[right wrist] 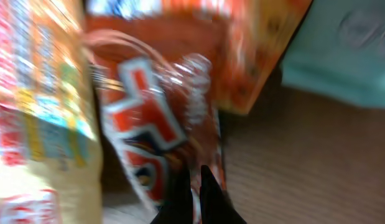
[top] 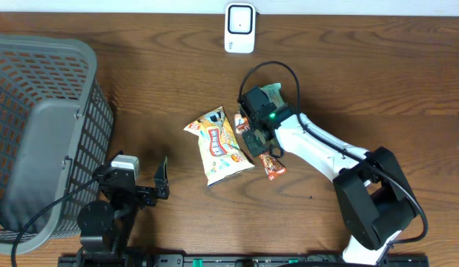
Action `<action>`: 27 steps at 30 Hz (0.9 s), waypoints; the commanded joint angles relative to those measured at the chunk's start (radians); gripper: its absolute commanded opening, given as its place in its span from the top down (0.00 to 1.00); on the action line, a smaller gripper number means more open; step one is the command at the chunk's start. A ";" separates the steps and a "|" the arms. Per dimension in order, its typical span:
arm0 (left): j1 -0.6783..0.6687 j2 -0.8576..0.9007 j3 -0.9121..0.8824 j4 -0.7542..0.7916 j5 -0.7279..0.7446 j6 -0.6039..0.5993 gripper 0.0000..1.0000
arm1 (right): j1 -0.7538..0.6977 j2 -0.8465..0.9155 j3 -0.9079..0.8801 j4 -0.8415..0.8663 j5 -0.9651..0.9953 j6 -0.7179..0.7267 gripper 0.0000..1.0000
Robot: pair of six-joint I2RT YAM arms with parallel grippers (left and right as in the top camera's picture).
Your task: Scan the item barcode
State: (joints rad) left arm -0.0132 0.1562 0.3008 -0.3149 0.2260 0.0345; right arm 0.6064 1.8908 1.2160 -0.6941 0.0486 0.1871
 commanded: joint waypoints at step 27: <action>0.003 -0.002 -0.003 0.000 -0.006 0.014 0.01 | 0.072 -0.005 0.108 -0.080 -0.003 -0.021 0.99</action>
State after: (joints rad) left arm -0.0132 0.1562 0.3008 -0.3149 0.2260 0.0345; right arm 0.6769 1.8294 1.3266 -0.8021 0.0338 0.1825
